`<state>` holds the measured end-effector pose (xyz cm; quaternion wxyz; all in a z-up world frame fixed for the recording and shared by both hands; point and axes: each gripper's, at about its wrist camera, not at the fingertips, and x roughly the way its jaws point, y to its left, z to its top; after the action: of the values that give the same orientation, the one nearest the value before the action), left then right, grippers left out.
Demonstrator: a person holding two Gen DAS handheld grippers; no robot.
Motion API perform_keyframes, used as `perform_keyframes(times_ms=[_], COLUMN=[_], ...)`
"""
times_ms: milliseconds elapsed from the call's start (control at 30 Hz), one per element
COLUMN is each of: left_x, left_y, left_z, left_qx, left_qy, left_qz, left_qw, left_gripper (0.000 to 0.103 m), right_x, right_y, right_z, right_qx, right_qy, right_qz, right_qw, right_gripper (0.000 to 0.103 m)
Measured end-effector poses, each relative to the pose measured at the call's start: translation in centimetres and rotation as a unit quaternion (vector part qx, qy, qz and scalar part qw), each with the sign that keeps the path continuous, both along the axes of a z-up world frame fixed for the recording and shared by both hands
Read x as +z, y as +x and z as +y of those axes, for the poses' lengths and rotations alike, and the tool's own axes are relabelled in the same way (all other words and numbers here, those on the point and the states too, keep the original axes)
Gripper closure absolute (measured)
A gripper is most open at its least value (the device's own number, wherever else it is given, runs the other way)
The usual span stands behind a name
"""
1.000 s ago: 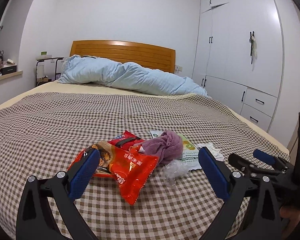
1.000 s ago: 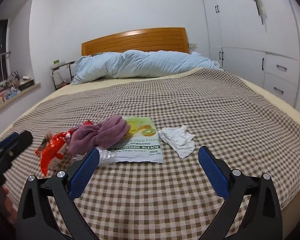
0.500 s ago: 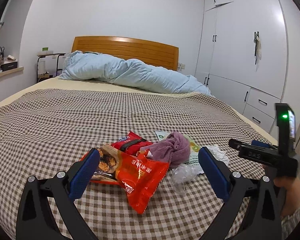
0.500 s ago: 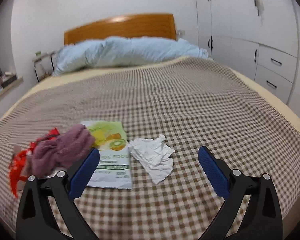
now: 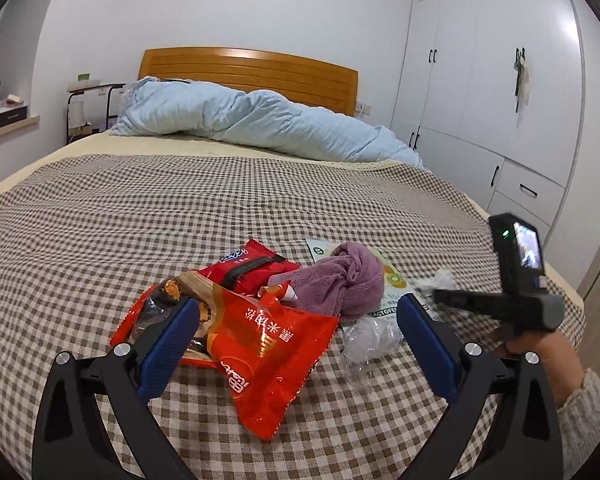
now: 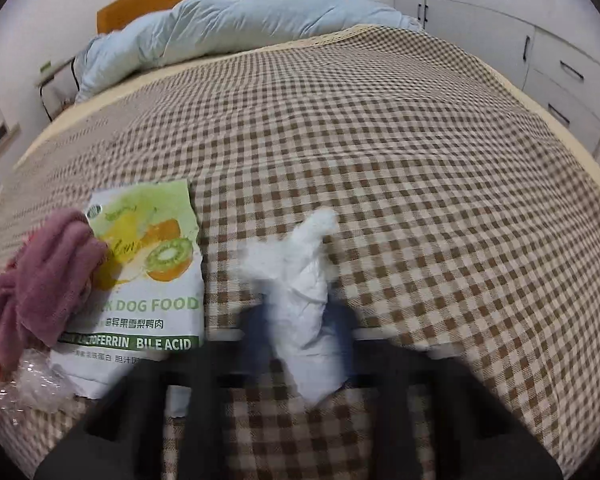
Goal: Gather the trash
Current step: 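Grasp the crumpled white tissue with the right gripper, then grasp the red snack bag with the left gripper while right lifts the tissue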
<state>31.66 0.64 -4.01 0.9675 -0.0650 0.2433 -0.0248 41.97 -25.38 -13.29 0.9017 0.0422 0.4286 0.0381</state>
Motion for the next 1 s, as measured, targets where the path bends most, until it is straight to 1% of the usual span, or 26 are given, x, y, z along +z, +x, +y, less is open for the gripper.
perform_keyframes(times_ms=[100, 233, 333, 433, 500, 600, 667, 733, 800, 900, 967, 1000], left_x=[0.0, 0.0, -0.1, -0.4, -0.6, -1.1, -1.6, -2.2, -2.5, -2.6, -2.3, -2.2], left_y=[0.1, 0.2, 0.2, 0.2, 0.3, 0.5, 0.8, 1.2, 1.6, 1.7, 1.4, 1.3], left_z=[0.0, 0.8, 1.7, 2.2, 2.2, 2.0, 2.0, 2.2, 2.5, 2.5, 2.1, 1.6], left_qx=[0.002, 0.006, 0.015, 0.016, 0.013, 0.015, 0.021, 0.029, 0.036, 0.040, 0.035, 0.038], left_qy=[0.004, -0.006, -0.009, -0.017, -0.010, 0.009, 0.014, 0.010, -0.002, -0.021, -0.012, 0.007], left_qz=[0.005, 0.015, 0.032, 0.046, 0.055, 0.070, 0.079, 0.087, 0.095, 0.102, 0.091, 0.085], left_qw=[1.0000, 0.9999, 0.9994, 0.9987, 0.9984, 0.9974, 0.9966, 0.9957, 0.9949, 0.9938, 0.9951, 0.9957], left_gripper=[0.007, 0.007, 0.007, 0.007, 0.007, 0.007, 0.007, 0.007, 0.007, 0.007, 0.007, 0.007], right_x=[0.3, 2.8, 6.5, 9.3, 11.2, 13.1, 13.0, 12.0, 10.8, 8.4, 7.4, 6.9], right_y=[-1.0, -3.4, -7.1, -10.0, -12.3, -14.6, -15.9, -16.4, -16.1, -14.9, -14.5, -14.0], right_z=[-0.8, -0.8, -1.2, -2.0, -2.2, -2.1, -2.3, -2.3, -2.6, -3.2, -3.2, -3.4], right_qx=[-0.006, -0.004, -0.005, -0.010, -0.008, -0.004, -0.005, -0.006, -0.004, -0.006, -0.010, -0.010], right_qy=[0.015, 0.014, 0.028, 0.044, 0.049, 0.056, 0.064, 0.060, 0.057, 0.076, 0.078, 0.085], right_qz=[-0.009, -0.058, -0.118, -0.160, -0.186, -0.209, -0.212, -0.209, -0.194, -0.167, -0.151, -0.141], right_qw=[1.000, 0.998, 0.993, 0.986, 0.981, 0.976, 0.975, 0.976, 0.979, 0.983, 0.985, 0.986], right_gripper=[0.093, 0.094, 0.094, 0.094, 0.094, 0.094, 0.094, 0.094, 0.094, 0.094, 0.094, 0.094])
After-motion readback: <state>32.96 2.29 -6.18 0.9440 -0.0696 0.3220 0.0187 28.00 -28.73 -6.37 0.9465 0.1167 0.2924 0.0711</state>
